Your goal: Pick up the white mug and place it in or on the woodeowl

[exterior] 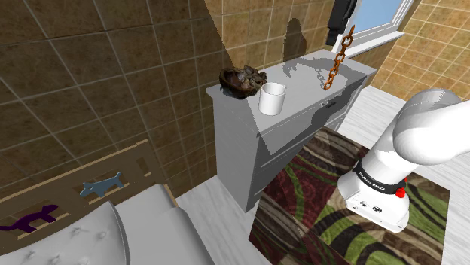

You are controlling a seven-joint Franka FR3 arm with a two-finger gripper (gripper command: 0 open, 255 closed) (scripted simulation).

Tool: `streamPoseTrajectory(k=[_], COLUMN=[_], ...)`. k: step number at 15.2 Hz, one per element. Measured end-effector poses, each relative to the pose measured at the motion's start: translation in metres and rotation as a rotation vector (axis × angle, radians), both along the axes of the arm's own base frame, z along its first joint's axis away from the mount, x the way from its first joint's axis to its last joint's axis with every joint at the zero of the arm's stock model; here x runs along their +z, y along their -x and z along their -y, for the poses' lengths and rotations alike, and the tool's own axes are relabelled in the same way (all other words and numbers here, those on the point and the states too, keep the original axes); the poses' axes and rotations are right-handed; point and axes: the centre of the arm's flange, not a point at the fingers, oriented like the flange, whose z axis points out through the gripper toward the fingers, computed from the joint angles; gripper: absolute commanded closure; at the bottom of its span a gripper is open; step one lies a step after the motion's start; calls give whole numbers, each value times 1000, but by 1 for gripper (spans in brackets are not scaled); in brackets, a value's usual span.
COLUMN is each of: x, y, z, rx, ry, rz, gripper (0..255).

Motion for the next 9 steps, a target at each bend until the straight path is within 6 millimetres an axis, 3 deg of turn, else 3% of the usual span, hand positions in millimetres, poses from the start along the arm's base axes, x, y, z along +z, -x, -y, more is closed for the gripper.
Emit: streamPoseTrajectory(k=[3,9], x=[-13,-75], y=[-10,-50], z=[-2,-7], rx=[8,46], ry=[-3,-14], rz=[-2,-7], gripper=[0,0])
